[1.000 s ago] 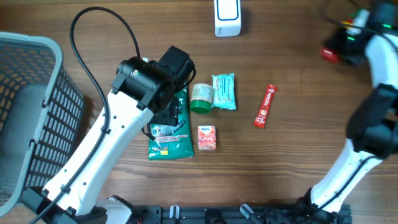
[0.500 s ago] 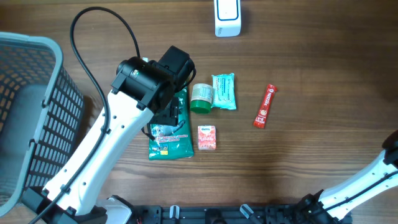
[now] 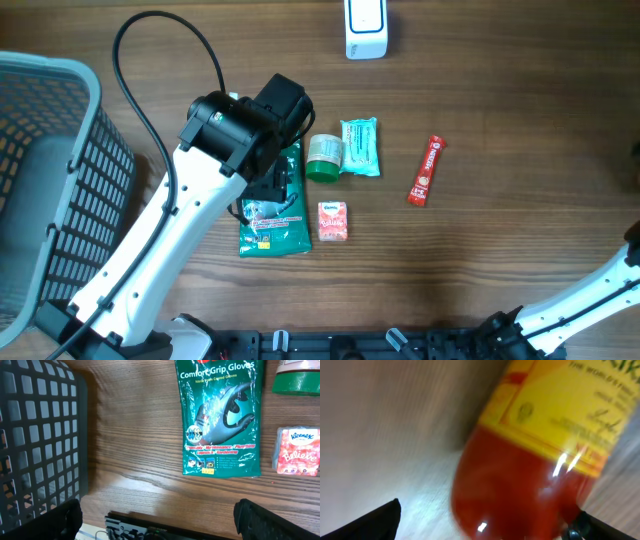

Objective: Scan the item barcode
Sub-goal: 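Bring the right gripper back over the red Nescafe stick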

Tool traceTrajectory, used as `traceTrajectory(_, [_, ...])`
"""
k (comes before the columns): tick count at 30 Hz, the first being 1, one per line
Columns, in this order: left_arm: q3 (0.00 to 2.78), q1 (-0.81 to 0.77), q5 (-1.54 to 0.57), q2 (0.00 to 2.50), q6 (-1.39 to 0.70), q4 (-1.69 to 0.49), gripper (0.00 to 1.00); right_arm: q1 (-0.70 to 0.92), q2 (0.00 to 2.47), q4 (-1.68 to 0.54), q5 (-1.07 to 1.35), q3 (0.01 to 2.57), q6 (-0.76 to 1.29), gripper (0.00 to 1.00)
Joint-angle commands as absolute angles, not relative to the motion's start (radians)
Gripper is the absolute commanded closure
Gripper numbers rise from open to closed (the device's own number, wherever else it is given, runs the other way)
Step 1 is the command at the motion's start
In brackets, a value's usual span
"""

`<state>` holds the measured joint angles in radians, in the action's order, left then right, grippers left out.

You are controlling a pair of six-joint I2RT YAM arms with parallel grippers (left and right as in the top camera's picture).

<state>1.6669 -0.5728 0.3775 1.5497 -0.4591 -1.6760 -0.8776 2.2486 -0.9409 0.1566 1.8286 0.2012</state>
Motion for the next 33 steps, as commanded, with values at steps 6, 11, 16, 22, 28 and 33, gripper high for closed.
traceTrajectory(6, [1.665, -0.569, 0.394, 1.531, -0.476, -1.676, 0.00, -0.715, 1.980, -1.094, 0.402, 1.888, 0.336, 0.00])
traceTrajectory(11, [1.665, -0.569, 0.394, 1.531, -0.476, -1.676, 0.00, -0.429, 1.861, -1.290, 0.402, 1.888, 0.366, 0.00])
traceTrajectory(16, [1.665, -0.569, 0.394, 1.531, -0.476, -1.676, 0.00, -0.064, 1.847, -1.327, 0.402, 1.888, 0.560, 0.00])
traceTrajectory(22, [1.665, -0.569, 0.394, 1.531, -0.476, -1.676, 0.00, 0.247, 1.845, -1.270, 0.398, 1.888, 0.639, 0.00])
traceTrajectory(28, [1.665, -0.569, 0.394, 1.531, -0.476, -1.676, 0.00, 0.334, 1.845, -1.289, 0.397, 1.888, 0.631, 0.00])
traceTrajectory(33, [1.665, -0.569, 0.394, 1.531, -0.476, -1.676, 0.00, 0.332, 1.824, -1.343, 0.392, 1.888, 0.583, 0.01])
